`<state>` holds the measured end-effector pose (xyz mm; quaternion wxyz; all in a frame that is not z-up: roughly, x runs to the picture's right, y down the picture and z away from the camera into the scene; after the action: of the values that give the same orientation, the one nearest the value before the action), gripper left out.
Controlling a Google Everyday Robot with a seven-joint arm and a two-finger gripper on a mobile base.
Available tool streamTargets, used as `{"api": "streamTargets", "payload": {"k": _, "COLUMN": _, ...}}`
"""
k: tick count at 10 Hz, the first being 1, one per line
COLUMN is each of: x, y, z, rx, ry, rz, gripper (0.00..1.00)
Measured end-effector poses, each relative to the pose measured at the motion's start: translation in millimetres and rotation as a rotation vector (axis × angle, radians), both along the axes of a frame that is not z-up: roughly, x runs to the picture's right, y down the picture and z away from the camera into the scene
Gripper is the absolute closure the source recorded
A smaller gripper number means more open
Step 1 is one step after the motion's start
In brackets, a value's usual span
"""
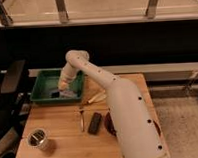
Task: Wipe tray with sponge
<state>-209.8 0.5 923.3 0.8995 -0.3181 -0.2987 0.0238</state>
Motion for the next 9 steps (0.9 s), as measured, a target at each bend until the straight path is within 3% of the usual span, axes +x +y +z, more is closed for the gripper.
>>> {"api": "streamTargets", "payload": {"k": 2, "x": 9, "y": -15, "z": 17.7, "rx": 0.002, "ry": 0.029, "rz": 0.011, "gripper": 1.00}}
{"api": "streamTargets", "payload": {"k": 5, "x": -2, "y": -35, "z": 43.0, "rx": 0.013, "ry": 0.011, "rz": 0.025, "gripper": 1.00}}
{"api": "streamTargets", "payload": {"k": 7, "x": -22, "y": -34, "z": 43.2, "rx": 0.017, "ry": -0.027, "rz": 0.016, "gripper": 1.00}}
{"api": "streamTargets", "payload": {"k": 9, "x": -38, "y": -20, "z": 30.1, "rx": 0.010, "ry": -0.073, "rz": -0.001, "gripper": 1.00}}
